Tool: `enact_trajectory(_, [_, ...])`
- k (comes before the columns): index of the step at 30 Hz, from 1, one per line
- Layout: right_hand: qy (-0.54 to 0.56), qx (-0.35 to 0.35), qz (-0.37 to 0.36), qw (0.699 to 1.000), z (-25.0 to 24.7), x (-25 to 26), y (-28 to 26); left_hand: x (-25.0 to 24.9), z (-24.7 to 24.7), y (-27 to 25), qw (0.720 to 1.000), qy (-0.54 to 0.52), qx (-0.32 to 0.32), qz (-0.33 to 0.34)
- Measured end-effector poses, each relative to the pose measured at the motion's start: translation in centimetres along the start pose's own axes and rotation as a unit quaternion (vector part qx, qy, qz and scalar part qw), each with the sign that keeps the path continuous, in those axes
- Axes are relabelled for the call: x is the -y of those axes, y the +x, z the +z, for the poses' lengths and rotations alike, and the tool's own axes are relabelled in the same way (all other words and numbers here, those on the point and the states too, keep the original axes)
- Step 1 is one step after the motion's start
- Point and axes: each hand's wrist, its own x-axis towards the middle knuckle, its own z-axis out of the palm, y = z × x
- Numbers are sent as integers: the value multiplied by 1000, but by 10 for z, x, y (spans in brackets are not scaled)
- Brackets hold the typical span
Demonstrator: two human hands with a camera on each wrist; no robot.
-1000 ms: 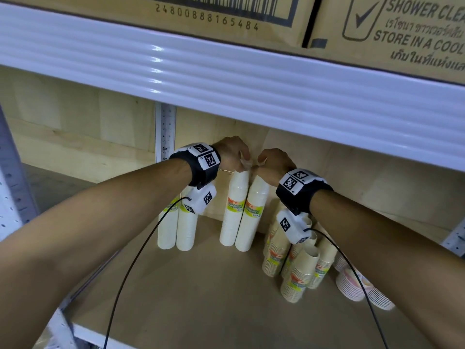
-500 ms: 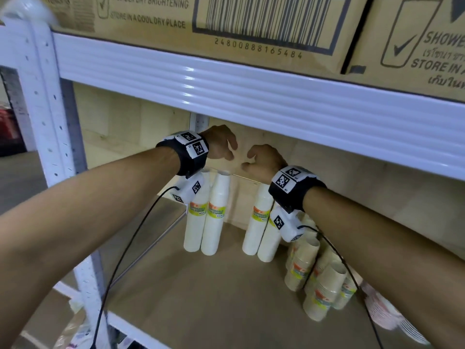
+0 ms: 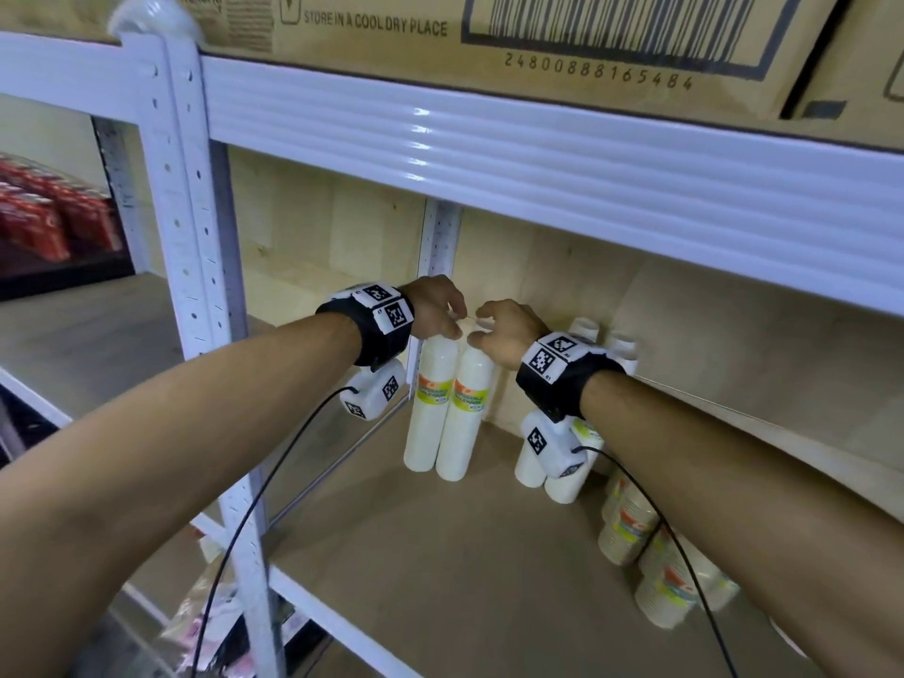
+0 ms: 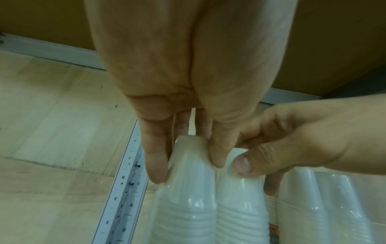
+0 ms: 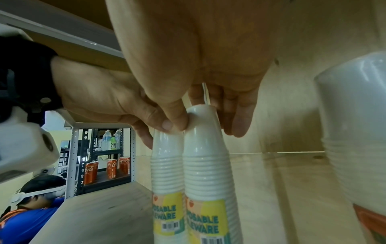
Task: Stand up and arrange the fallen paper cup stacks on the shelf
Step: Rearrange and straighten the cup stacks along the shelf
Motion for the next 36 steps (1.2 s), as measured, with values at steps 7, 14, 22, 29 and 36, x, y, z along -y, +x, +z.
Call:
enact_trajectory(7, [3, -12, -3, 1000, 1, 2, -8, -4, 2, -6, 1000, -5, -5, 22])
enact_trajectory(14, [21, -22, 20, 999, -4, -4, -18, -14, 0, -15, 999, -23, -7, 24])
enact_trajectory(22, [6, -36, 55, 998, -21, -17, -40, -50, 1, -23, 998, -39, 16, 49])
enact_trajectory(29, [-13, -47, 98, 994, -38, -40, -68, -87, 11, -22, 996, -36, 35, 74])
enact_trajectory(36, [-17, -49, 124, 991, -58, -62, -91, -120, 22, -15, 992, -40, 55, 109])
